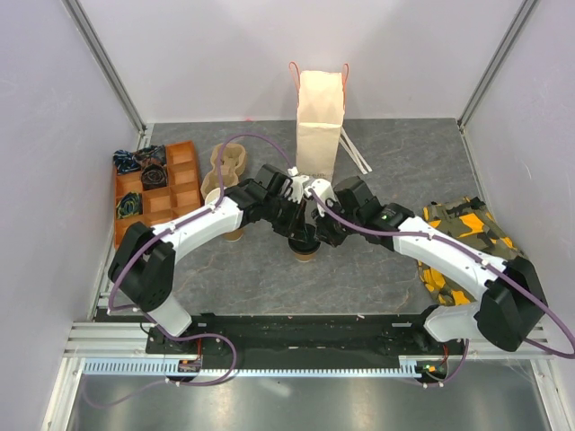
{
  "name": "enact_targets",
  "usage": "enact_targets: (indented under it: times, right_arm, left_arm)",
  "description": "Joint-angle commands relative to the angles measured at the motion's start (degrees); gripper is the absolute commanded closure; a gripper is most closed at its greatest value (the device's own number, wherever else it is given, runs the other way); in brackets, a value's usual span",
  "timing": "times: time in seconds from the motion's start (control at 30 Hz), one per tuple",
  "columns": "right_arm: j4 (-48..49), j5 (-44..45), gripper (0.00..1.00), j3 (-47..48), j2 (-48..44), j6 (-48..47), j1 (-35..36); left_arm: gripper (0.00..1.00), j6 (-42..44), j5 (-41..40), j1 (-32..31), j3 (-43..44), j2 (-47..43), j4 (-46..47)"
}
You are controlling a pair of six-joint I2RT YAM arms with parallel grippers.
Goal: Pack the takeout coffee
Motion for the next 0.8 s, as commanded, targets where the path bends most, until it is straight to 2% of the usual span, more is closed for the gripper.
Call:
enact_targets:
  times: [0.0, 0.23, 0.53, 0.77]
  right_arm:
    - [5.0, 1.8, 0.88, -3.5, 2.4, -2.1, 0.5]
    - [6.2, 3.1, 0.91, -6.3, 3.9, -2.3, 0.9]
    - [-3.3, 1.2, 0.88, 5.0, 0.2, -4.0, 1.1]
    - [-2.5, 3.4, 0.87, 6.1, 2.0, -5.5, 3.4]
  left_arm:
    - [0.86, -1.1, -1.5, 0.4, 0.1, 3.1, -1.0]
    - [0.87, -1.0, -1.7, 0.8, -0.2, 3.3, -1.4]
    - [0.87, -0.6, -1.9, 1.3, -0.9, 2.9, -1.5]
    - [0.87, -0.7, -1.4, 1.5, -0.6, 3.3, -1.6]
